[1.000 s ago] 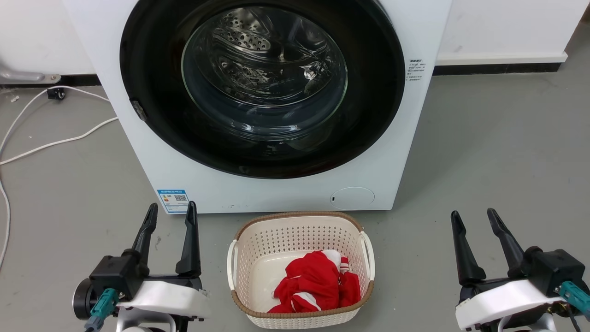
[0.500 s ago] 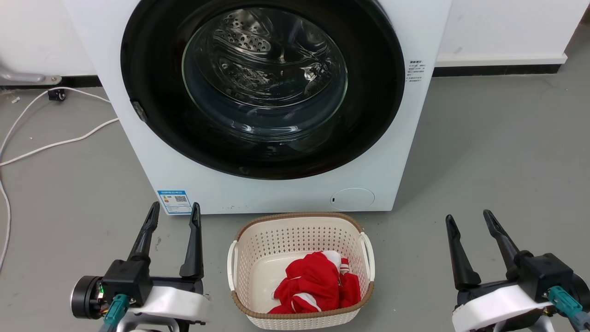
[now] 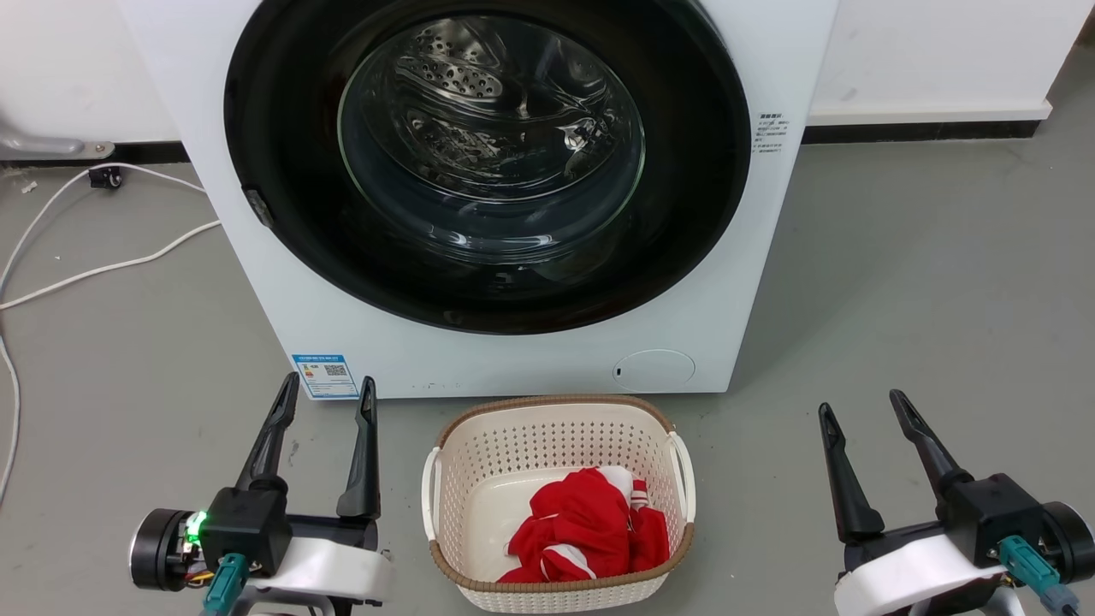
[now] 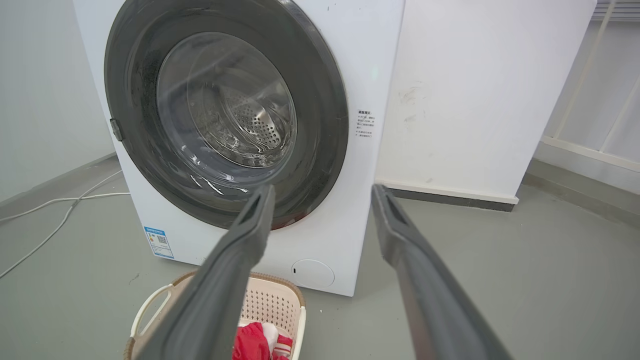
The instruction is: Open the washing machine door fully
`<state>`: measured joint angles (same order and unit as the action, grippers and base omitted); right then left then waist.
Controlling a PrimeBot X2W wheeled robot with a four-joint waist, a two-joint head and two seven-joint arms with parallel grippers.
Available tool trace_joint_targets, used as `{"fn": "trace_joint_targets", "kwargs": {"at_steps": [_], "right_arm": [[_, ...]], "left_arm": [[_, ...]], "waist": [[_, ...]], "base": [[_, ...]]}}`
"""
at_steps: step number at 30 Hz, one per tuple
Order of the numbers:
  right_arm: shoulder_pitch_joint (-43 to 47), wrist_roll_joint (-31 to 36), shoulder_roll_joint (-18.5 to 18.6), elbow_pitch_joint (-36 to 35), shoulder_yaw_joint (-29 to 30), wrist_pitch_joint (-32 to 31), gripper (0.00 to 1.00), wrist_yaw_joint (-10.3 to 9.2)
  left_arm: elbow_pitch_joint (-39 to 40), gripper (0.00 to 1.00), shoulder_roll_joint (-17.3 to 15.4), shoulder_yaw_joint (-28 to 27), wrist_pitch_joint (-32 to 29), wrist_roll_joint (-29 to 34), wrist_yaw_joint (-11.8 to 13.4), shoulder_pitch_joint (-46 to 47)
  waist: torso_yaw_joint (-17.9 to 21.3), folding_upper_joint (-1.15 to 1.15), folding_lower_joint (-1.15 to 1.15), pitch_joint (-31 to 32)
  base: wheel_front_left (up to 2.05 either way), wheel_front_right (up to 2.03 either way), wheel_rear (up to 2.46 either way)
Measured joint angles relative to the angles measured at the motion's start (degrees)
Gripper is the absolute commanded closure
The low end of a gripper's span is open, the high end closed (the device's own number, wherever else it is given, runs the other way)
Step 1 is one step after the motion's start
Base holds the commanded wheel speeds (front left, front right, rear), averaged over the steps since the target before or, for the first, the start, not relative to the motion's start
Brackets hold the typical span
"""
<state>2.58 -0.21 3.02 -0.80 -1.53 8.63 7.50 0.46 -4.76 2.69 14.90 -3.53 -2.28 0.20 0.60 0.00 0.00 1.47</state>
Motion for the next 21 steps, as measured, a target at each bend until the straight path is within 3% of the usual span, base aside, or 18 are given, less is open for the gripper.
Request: {"fn": "trace_joint_targets", "kwargs": {"at_steps": [14,15,16,17,21], "right_arm": [[0.0,-0.4,0.0,0.2,0.2,0.1,0.0,0.01],[0.0,-0.4,0.0,0.2,0.2,0.1,0.18,0.01],[0.0,-0.3,0.0,0.3,0.3,0.1,0.72,0.01],[0.0,-0.8,0.0,0.4,0.5,0.1,1.0,0.01],[0.0,-1.8,0.0,0.4,0.5,0.5,1.0,0.01]], "left_arm": [[-0.9,0.0,1.1,-1.3,0.2,0.3,-1.1,-0.2],[-0.9,0.0,1.1,-1.3,0.2,0.3,-1.1,-0.2],[-0.9,0.0,1.2,-1.4,0.2,0.3,-1.1,-0.2],[-0.9,0.0,1.3,-1.5,0.2,0.3,-1.2,-0.2],[-1.1,0.0,1.4,-1.5,0.2,0.3,-1.3,-0.2]], "waist": [[-0.1,0.0,0.0,-0.3],[-0.1,0.0,0.0,-0.3],[-0.1,0.0,0.0,-0.3],[0.0,0.0,0.0,-0.2],[-0.1,0.0,0.0,-0.2]], "base": [[0.0,0.0,0.0],[0.0,0.0,0.0],[0.0,0.0,0.0],[0.0,0.0,0.0],[0.0,0.0,0.0]]}}
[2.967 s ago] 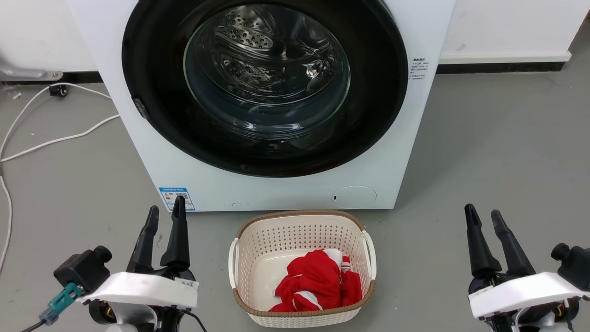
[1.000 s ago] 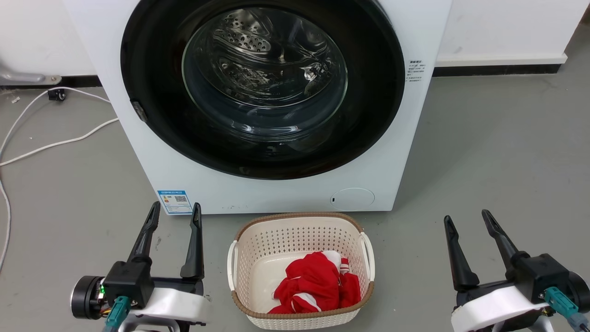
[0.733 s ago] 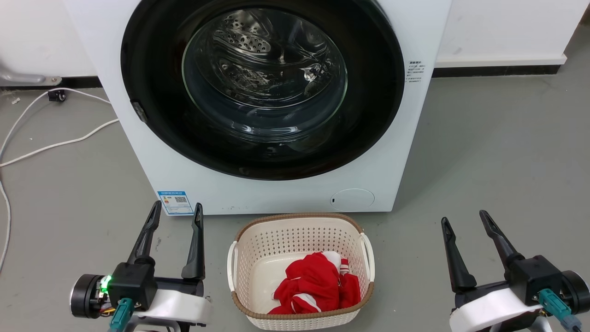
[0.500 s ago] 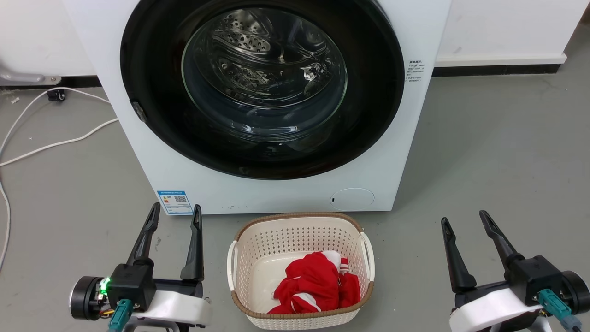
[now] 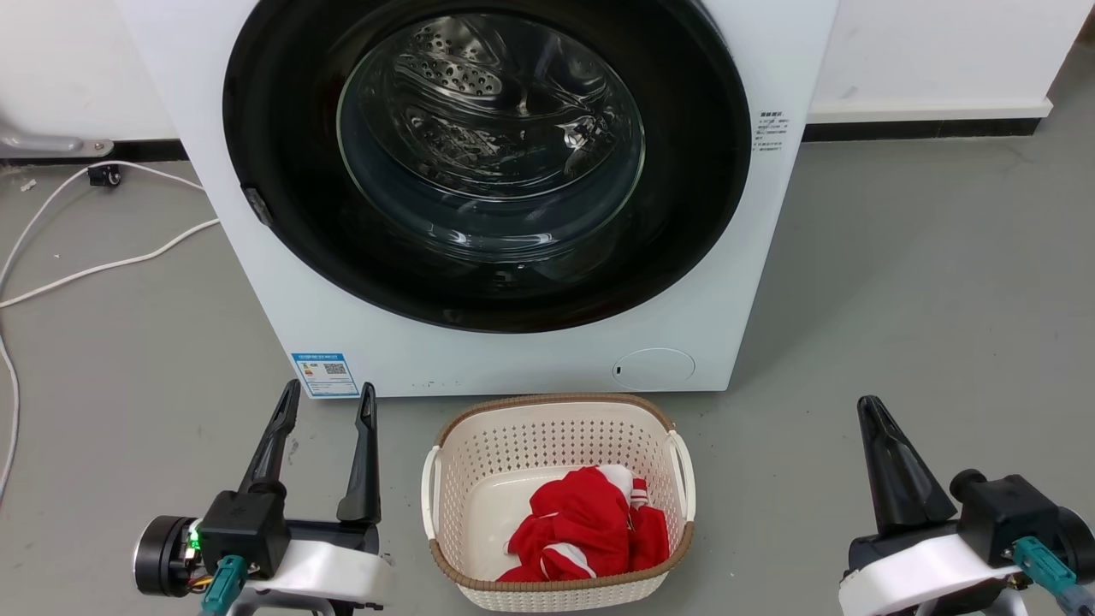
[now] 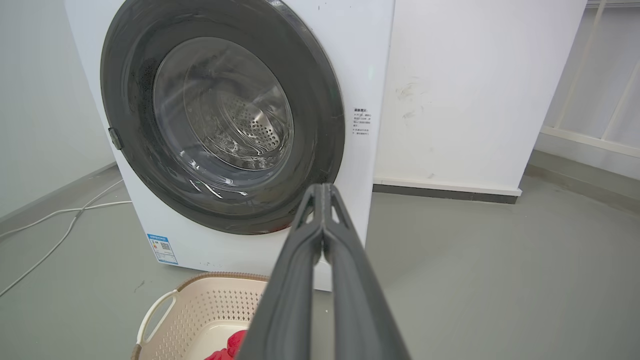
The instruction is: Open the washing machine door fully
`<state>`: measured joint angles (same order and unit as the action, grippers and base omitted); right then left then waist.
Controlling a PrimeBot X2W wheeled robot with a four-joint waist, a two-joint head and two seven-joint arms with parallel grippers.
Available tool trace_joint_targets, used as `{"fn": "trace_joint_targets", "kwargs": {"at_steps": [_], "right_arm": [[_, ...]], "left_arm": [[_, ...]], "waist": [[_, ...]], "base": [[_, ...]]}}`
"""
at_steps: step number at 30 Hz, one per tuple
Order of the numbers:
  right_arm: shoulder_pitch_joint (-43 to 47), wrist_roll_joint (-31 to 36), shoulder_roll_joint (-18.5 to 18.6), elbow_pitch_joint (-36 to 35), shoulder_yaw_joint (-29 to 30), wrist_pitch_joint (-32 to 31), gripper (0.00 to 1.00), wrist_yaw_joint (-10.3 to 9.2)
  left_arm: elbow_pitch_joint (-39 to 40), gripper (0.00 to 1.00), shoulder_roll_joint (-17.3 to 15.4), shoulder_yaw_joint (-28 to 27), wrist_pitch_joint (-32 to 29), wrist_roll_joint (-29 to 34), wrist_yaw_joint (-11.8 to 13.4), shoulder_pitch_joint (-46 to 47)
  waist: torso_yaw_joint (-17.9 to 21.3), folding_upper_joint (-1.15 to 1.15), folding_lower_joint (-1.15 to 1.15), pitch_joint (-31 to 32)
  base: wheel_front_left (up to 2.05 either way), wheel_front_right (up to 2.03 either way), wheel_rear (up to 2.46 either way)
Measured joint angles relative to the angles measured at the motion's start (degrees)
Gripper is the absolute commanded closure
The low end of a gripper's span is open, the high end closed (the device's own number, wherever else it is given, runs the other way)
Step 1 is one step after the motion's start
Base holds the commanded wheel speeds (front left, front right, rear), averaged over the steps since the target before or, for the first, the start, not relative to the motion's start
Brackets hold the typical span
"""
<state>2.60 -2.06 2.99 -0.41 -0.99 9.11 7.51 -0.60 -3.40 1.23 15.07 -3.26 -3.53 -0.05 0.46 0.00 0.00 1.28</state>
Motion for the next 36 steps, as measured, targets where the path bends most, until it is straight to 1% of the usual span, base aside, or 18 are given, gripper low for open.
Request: {"fn": "trace_joint_targets", "kwargs": {"at_steps": [3,5,10,12,16,19,21,25,27,31,36], "right_arm": [[-0.1,-3.2,0.0,-0.1,0.0,0.6,1.0,0.0],[-0.1,-8.2,0.0,0.1,0.3,1.1,1.0,0.0],[-0.2,-28.3,0.0,3.0,1.3,2.6,1.0,-0.01],[-1.0,-34.0,-0.1,4.2,2.0,3.5,1.0,-0.01],[-3.4,-49.6,-0.1,6.3,2.1,4.6,1.0,-0.01],[-6.3,-62.8,-0.1,7.7,2.4,5.1,1.0,-0.01],[-8.6,-68.8,-0.1,8.7,3.1,5.2,1.0,-0.02],[-14.4,-75.1,-0.1,11.5,5.5,5.5,1.0,-0.02],[-18.0,-78.3,-0.1,13.6,6.9,4.6,1.0,-0.02],[-26.6,-81.9,0.1,18.1,9.4,1.2,1.0,-0.02],[-37.4,-84.1,2.5,25.3,10.5,-3.1,1.0,-0.02]], "left_arm": [[0.0,0.0,0.1,0.0,0.0,0.0,0.0,0.0],[0.0,0.0,0.1,0.0,0.0,0.1,0.0,0.0],[-0.2,0.0,0.2,0.0,0.0,0.1,0.0,0.0],[-0.3,0.0,0.3,-0.2,0.0,0.1,0.0,0.0],[-0.3,0.0,0.3,-0.4,0.0,0.0,0.0,0.0],[-0.3,0.0,0.4,-0.7,0.0,-0.1,0.0,0.0],[-0.2,0.0,0.4,-1.1,0.0,-0.5,0.1,0.0],[0.1,0.0,0.4,-1.5,0.0,-0.5,0.2,0.1],[0.5,0.0,0.4,-1.7,0.0,-0.5,0.2,0.5],[1.2,0.0,0.5,-2.3,0.0,-0.5,0.1,2.2],[2.4,0.0,0.5,-3.0,0.0,-0.8,-0.5,4.9]], "waist": [[-0.1,0.0,0.0,0.0],[-0.1,0.0,0.0,0.0],[-0.1,0.0,0.0,0.0],[0.0,0.0,0.0,0.1],[0.2,0.0,0.0,0.1],[0.4,0.0,0.0,-0.2],[0.7,0.0,0.0,-0.5],[1.2,0.0,0.0,-1.4],[1.3,0.0,0.0,-2.2],[1.5,0.0,0.0,-4.6],[1.5,0.0,0.0,-8.4]], "base": [[0.0,0.0,0.0],[0.0,0.0,0.0],[0.0,0.0,0.0],[0.0,0.0,0.0],[0.0,0.0,0.0],[0.0,0.0,0.0],[0.0,0.0,0.0],[0.0,0.0,0.0],[0.0,0.0,0.0],[0.0,0.0,0.0],[0.0,0.0,0.0]]}}
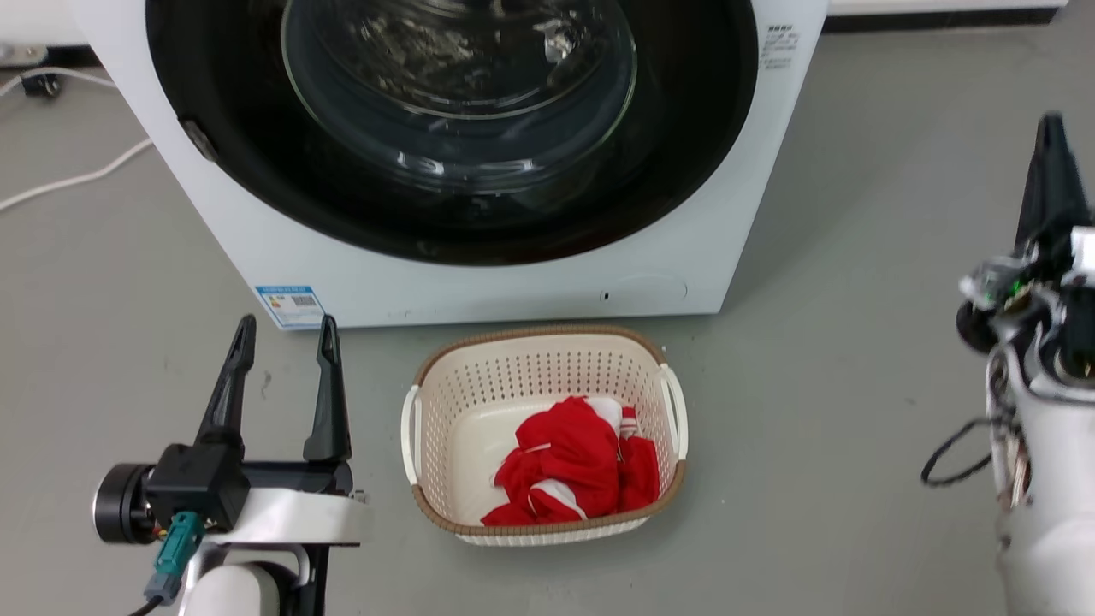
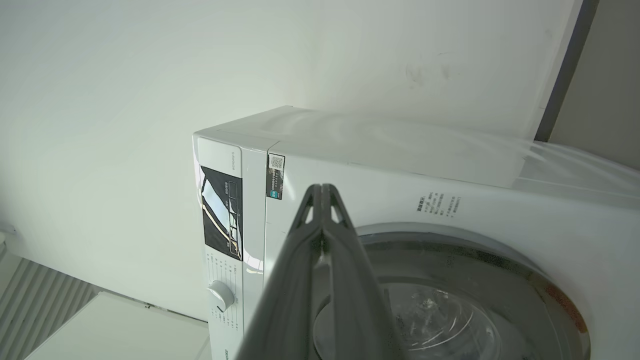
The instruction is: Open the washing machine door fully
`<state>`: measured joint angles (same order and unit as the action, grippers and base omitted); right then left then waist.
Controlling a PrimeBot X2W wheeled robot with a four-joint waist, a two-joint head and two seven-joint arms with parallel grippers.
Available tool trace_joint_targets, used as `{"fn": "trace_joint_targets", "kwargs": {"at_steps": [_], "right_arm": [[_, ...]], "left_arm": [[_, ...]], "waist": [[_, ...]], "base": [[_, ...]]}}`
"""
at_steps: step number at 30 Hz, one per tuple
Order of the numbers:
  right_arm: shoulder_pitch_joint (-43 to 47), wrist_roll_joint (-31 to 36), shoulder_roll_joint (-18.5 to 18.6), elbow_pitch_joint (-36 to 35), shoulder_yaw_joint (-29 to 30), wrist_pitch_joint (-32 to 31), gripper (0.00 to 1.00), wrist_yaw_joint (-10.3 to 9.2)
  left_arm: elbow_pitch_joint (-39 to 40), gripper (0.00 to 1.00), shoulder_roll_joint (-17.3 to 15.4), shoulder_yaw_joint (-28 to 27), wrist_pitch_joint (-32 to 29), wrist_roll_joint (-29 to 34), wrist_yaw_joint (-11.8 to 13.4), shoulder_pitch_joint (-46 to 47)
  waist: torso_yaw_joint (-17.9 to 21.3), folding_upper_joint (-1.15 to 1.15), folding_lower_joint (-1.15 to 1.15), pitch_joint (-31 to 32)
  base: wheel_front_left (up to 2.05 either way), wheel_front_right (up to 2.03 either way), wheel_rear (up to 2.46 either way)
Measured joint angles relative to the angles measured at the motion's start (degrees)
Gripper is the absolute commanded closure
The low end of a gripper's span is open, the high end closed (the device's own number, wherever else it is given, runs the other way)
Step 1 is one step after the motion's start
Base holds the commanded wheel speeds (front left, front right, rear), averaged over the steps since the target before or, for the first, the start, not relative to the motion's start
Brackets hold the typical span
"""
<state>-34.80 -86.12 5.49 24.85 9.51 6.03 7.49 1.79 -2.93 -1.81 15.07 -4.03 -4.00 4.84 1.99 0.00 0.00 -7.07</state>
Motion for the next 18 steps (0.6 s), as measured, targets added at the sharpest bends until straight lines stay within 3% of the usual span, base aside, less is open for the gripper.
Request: {"fn": "trace_joint_targets", "kwargs": {"at_steps": [9,18], "right_arm": [[-19.5,2.9,7.5,16.4,-4.1,-12.6,1.0,0.0],[-37.0,9.0,9.7,30.7,-9.9,-25.3,1.0,0.0]], "left_arm": [[1.2,0.0,0.0,0.0,0.0,0.0,-1.1,4.8],[2.4,0.0,0.0,0.8,0.0,-0.1,-1.9,7.6]], "waist": [[-1.3,0.0,0.0,-6.4],[-2.9,0.0,0.01,-11.4]], "base": [[0.0,0.0,0.0],[0.0,0.0,0.0]]}}
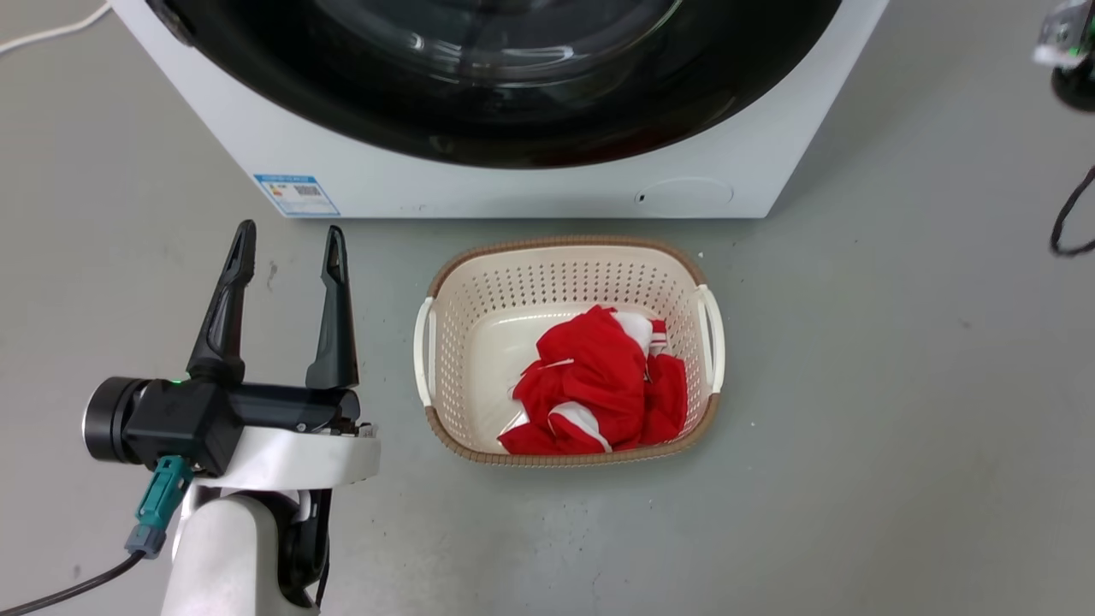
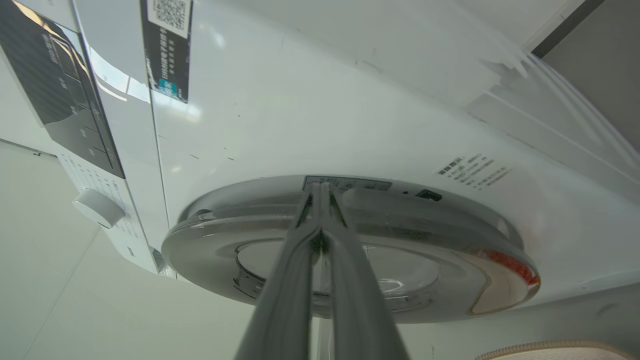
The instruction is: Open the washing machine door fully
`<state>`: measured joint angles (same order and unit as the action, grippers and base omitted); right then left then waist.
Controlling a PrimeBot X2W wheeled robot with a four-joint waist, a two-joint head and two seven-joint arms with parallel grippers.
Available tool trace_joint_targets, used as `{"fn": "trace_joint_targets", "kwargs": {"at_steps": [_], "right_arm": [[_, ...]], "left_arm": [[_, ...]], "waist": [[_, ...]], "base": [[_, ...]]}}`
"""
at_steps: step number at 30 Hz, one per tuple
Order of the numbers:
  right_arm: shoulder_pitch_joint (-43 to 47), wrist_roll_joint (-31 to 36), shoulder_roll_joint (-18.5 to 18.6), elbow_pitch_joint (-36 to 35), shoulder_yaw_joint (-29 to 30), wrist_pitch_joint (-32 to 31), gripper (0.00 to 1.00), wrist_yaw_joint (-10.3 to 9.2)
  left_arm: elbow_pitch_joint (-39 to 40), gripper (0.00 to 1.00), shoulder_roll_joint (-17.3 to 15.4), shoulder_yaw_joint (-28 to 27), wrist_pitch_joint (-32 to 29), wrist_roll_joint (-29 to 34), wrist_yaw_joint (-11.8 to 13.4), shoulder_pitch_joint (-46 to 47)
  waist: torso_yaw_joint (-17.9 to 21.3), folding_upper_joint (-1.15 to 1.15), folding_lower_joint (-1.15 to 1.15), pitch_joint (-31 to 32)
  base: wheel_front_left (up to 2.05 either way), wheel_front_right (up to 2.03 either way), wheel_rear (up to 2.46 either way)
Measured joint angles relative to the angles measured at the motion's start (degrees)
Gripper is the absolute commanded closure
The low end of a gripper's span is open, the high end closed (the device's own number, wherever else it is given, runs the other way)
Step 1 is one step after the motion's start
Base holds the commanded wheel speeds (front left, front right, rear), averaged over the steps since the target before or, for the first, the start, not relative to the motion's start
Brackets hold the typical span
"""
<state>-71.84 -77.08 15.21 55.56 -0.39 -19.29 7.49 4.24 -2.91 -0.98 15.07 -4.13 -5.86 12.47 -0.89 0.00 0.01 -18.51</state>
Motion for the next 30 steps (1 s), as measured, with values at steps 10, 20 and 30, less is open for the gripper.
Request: {"fn": "trace_joint_targets", "kwargs": {"at_steps": [10,20,30], "right_arm": [[-13.2,6.2,-0.2,10.7,-3.9,-6.6,1.0,0.0],[-20.0,8.9,-2.8,16.0,-4.5,-7.1,1.0,0.0],[-22.6,10.5,-3.9,17.7,-4.3,-7.5,1.0,0.0]], "left_arm": [[1.1,0.0,0.0,0.3,0.0,0.4,-0.2,2.1],[1.5,0.0,0.0,0.5,0.0,0.5,-0.1,3.4],[1.8,0.0,0.0,0.5,0.0,0.4,-0.1,4.2]], "waist": [[-1.2,0.0,0.0,-4.0],[-2.5,0.0,0.0,-6.6],[-3.0,0.0,0.0,-8.0]], "base": [[0.0,0.0,0.0],[0.0,0.0,0.0],[0.0,0.0,0.0]]}}
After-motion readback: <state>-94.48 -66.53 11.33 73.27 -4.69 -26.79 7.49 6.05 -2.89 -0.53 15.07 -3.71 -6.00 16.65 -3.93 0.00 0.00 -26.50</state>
